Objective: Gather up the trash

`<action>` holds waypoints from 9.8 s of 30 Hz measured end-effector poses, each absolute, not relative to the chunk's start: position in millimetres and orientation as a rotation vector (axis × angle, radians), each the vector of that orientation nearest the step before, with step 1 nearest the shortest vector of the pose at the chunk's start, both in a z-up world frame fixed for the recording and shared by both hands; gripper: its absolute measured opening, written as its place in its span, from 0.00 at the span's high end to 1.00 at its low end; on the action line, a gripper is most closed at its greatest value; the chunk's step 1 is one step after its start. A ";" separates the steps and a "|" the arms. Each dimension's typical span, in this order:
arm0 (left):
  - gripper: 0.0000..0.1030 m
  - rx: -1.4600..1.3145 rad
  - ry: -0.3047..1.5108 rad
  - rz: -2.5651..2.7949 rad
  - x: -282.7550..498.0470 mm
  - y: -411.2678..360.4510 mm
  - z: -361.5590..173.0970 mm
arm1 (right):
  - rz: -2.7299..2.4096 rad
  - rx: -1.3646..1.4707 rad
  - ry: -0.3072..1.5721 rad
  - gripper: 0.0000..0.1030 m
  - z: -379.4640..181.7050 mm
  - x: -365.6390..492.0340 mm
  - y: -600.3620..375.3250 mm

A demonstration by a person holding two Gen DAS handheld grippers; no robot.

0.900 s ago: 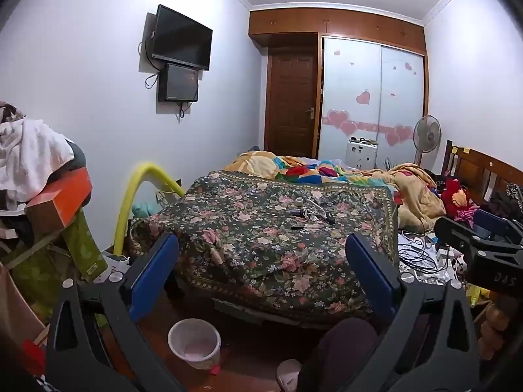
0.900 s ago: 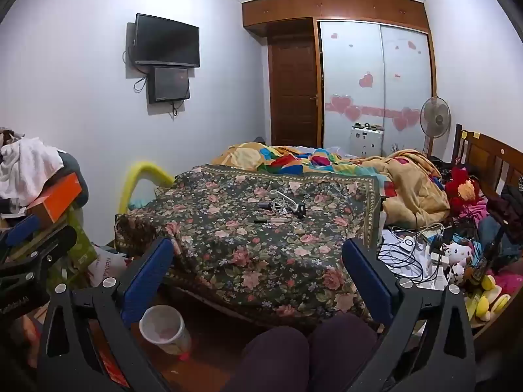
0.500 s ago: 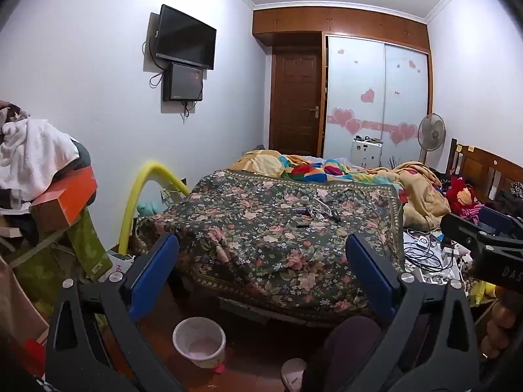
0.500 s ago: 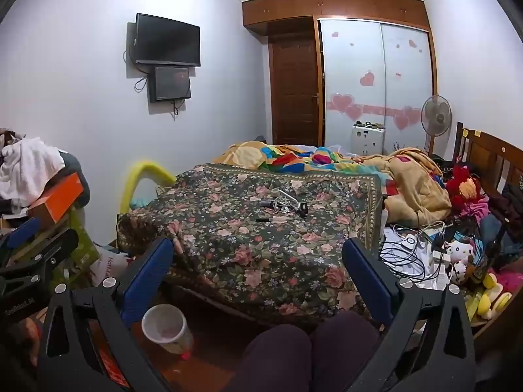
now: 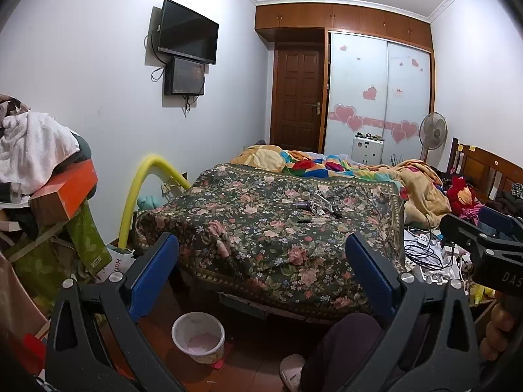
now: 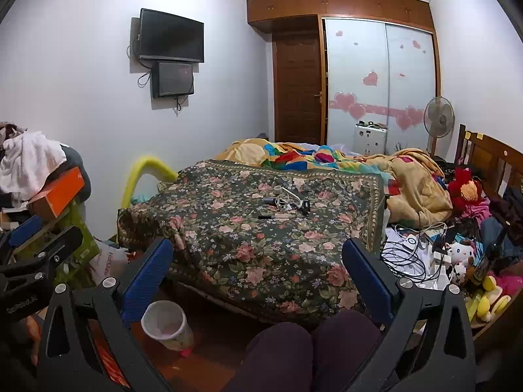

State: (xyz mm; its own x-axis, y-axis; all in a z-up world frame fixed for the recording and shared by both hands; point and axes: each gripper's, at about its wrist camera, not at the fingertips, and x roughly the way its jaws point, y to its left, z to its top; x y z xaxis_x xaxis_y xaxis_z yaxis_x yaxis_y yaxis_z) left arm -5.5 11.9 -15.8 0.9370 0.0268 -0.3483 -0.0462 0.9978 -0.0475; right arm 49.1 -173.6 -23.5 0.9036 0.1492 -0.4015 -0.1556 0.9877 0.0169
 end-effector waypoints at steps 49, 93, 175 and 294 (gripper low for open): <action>0.01 -0.043 0.346 0.043 -5.7 15.8 -9.5 | 0.157 -0.039 0.398 0.00 -24.1 42.0 -164.6; 0.01 -0.083 0.572 -0.058 290.2 -79.8 -57.2 | 0.055 -0.191 0.597 0.00 -72.5 276.7 -238.3; 0.88 -0.009 0.857 -0.242 414.3 -110.4 -120.5 | 0.295 -0.041 0.815 0.76 -111.0 404.2 -252.1; 0.12 -0.123 0.521 0.040 284.4 -74.2 -28.1 | 0.437 -0.033 0.532 0.18 -24.3 322.0 -221.9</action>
